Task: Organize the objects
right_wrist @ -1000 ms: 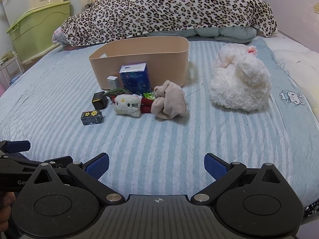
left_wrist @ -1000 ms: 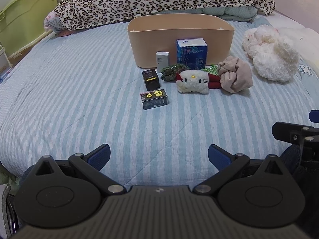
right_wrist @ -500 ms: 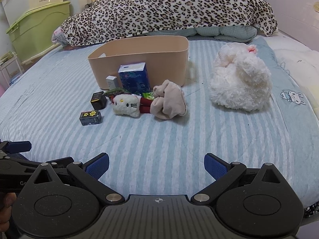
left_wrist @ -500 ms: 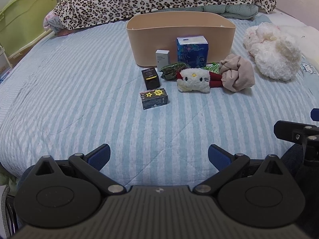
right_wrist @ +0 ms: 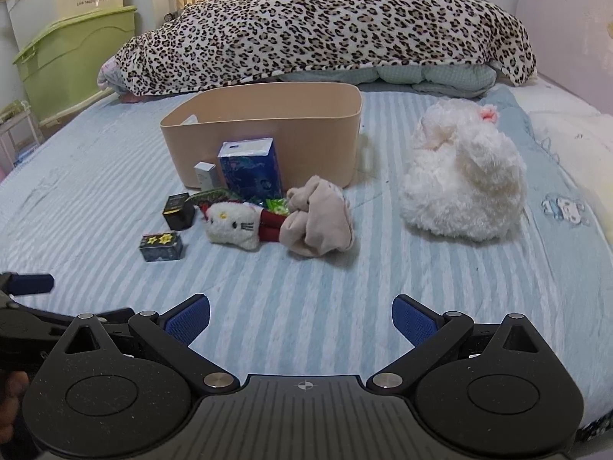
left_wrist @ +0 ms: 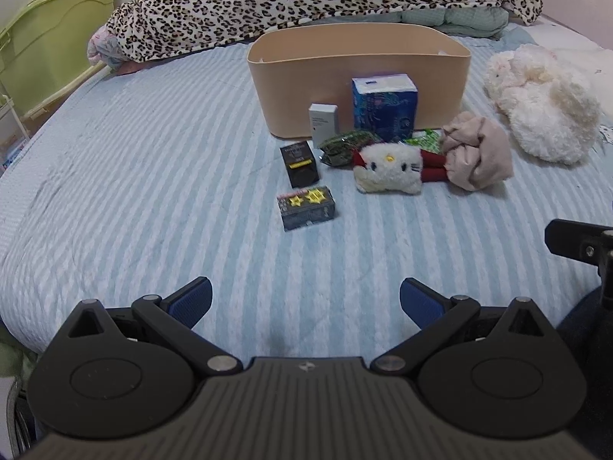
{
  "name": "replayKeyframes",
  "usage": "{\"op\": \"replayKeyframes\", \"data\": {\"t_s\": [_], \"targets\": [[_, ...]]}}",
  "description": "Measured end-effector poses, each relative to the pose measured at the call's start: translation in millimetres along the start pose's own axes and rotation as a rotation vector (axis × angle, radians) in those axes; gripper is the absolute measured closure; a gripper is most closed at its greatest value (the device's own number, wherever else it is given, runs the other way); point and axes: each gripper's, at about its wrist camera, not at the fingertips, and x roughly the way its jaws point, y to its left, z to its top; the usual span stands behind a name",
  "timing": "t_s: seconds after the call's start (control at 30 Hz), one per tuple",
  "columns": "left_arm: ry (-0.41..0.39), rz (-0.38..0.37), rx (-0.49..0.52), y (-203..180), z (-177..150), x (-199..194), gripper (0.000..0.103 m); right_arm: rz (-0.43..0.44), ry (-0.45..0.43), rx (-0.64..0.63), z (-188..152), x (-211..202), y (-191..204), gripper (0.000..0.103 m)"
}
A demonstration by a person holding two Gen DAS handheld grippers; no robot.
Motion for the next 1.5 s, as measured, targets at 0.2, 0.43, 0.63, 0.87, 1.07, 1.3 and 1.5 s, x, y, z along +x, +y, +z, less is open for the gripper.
{"op": "replayKeyframes", "data": {"t_s": [0.2, 0.43, 0.63, 0.87, 1.07, 1.3, 1.5], "targets": [[0.013, 0.03, -0.006, 5, 17, 23, 0.0, 0.025, 0.007, -0.046, 10, 24, 0, 0.0], [0.043, 0.039, -0.037, 10, 33, 62, 0.0, 0.038, 0.025, -0.079, 24, 63, 3, 0.0], [0.066, 0.039, -0.079, 15, 45, 102, 0.0, 0.04, 0.053, -0.076, 34, 102, 0, 0.002], [0.106, -0.012, -0.175, 26, 45, 143, 0.0, 0.076, 0.108, -0.062, 47, 147, -8, 0.007], [0.077, -0.045, -0.152, 32, 44, 142, 0.003, 0.03, 0.102, -0.081, 44, 162, -9, 0.027], [0.035, -0.059, -0.083, 23, 41, 126, 0.045, 0.009, 0.075, -0.058, 44, 158, -16, 0.077], [0.024, -0.07, -0.092, 25, 39, 114, 0.051, 0.012, 0.048, 0.028, 42, 141, -24, 0.088]]}}
